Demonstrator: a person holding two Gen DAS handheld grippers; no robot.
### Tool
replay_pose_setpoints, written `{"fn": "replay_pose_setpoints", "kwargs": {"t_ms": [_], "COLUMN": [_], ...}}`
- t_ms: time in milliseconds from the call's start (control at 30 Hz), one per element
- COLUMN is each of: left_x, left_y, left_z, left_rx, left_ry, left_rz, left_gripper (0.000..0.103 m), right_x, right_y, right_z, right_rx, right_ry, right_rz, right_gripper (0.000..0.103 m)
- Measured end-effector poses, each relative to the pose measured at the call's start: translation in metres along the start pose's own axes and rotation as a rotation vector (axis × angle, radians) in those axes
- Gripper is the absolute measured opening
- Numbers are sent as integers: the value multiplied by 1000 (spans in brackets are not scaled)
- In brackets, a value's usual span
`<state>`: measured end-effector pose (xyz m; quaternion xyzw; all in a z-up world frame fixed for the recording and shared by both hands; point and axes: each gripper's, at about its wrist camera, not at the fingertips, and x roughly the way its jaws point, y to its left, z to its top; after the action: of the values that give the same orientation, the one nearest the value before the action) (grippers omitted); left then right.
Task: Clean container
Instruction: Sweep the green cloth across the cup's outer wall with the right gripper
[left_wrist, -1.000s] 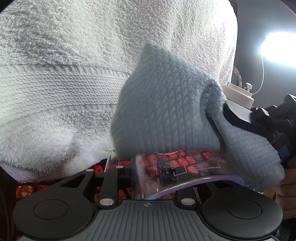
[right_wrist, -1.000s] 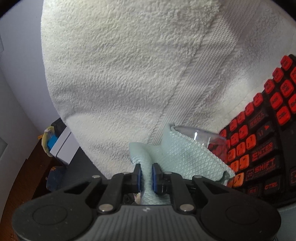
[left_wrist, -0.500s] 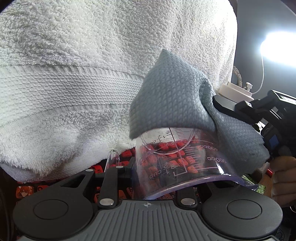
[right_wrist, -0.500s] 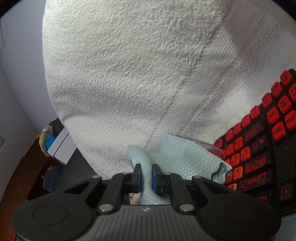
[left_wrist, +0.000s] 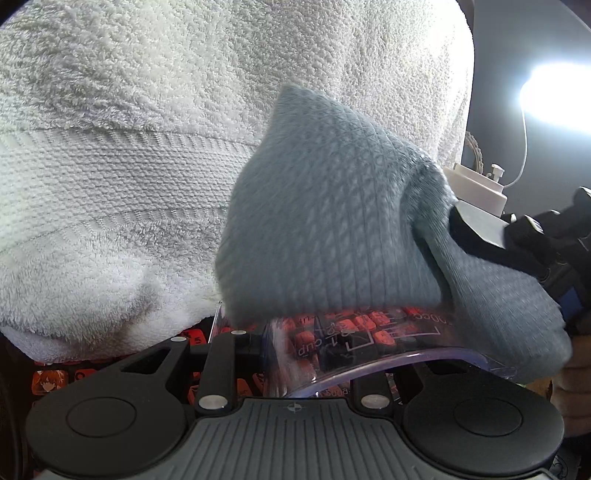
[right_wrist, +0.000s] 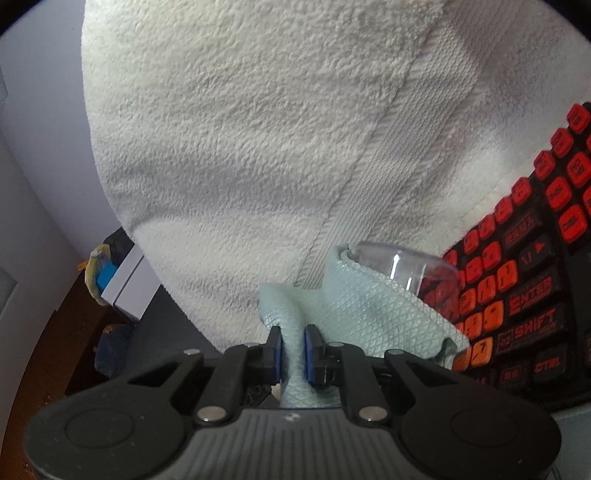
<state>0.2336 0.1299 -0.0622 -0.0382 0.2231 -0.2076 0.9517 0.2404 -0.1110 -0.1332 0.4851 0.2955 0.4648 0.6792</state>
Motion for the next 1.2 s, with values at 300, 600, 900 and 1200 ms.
{"fn": "replay_pose_setpoints", "kwargs": {"t_ms": [300, 600, 900, 1200], "left_x": [0, 0, -1, 1], "left_y": [-2, -1, 0, -2], "left_z": [0, -1, -3, -3], "left_rx": [2, 15, 22, 28], "left_ry": [0, 2, 4, 5], "left_rz": [1, 2, 8, 14], "left_gripper": [23, 26, 26, 26], "right_x": [-6, -19, -1, -6], "right_y": [7, -15, -1, 3], "right_z": [4, 19, -2, 3], "right_rx": [-90, 21, -13, -59], "right_ry": [-24, -117, -27, -41], "right_rz": [-38, -38, -9, -33], "right_gripper": [11, 11, 11, 11]}}
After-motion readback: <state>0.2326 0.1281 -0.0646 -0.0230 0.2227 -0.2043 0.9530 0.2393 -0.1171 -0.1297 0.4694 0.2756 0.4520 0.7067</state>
